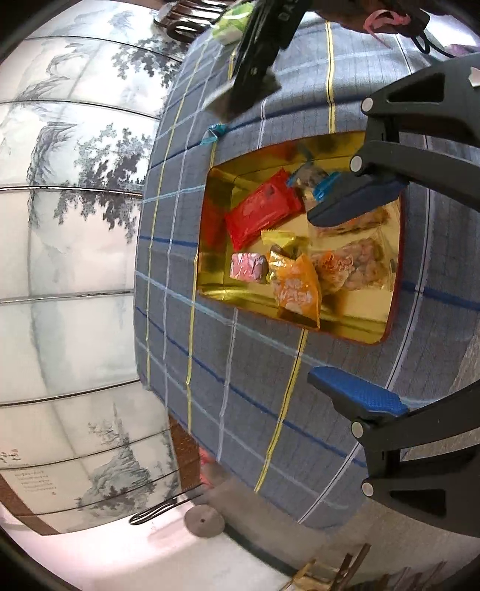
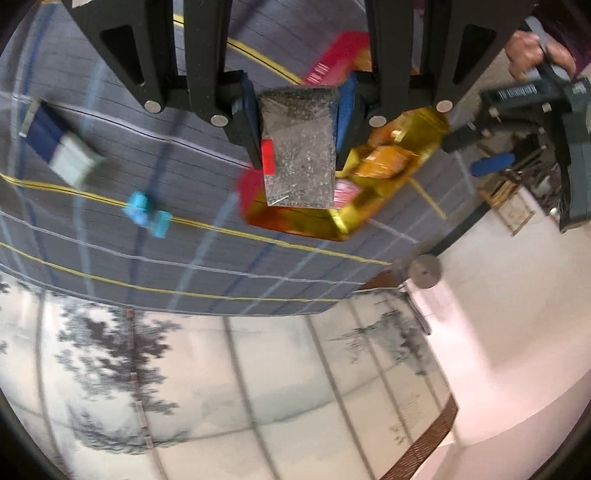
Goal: Organize snacks
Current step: 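Carry the clear seed bag into the gold tin with the right gripper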
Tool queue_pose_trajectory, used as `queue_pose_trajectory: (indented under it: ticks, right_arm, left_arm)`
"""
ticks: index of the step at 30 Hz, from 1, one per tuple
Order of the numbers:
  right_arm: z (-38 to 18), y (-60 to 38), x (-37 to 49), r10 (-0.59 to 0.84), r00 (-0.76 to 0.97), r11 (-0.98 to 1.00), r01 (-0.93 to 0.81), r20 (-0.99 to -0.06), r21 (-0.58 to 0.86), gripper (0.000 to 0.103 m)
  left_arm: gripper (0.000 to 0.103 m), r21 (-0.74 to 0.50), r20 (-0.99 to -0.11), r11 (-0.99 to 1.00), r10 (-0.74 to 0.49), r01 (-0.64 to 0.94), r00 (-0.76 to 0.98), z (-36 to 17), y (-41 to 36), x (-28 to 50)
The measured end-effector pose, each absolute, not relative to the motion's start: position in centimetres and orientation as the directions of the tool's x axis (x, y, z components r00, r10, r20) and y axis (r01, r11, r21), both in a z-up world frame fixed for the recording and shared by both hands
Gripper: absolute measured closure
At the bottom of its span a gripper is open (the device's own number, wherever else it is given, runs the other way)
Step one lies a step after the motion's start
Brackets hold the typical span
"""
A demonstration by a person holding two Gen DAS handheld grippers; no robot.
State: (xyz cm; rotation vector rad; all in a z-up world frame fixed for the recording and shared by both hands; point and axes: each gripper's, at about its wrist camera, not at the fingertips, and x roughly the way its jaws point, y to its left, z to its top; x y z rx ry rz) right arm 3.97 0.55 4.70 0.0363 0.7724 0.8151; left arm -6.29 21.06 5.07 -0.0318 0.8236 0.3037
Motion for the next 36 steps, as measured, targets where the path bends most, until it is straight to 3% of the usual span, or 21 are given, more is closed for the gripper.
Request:
queue_pose_trajectory:
  ticks: [14, 36]
  right_arm:
    - [0.9, 8.0, 6.3, 0.626, 0.331, 0.685, -0.667, -0.706, 0.295, 0.068]
    - [-1.0, 9.1, 8.5, 0.621, 0.301, 0.703, -0.622, -0.724, 0.345, 0.066]
  left_arm:
    - [0.024, 0.144, -0.727, 0.942, 0.309, -0.303, 0.614, 4.5, 22.4, -5.8]
    - [0.02, 0.157, -0.741, 0.936, 0.322, -0.314, 0.59, 3.2, 23.6, -5.3]
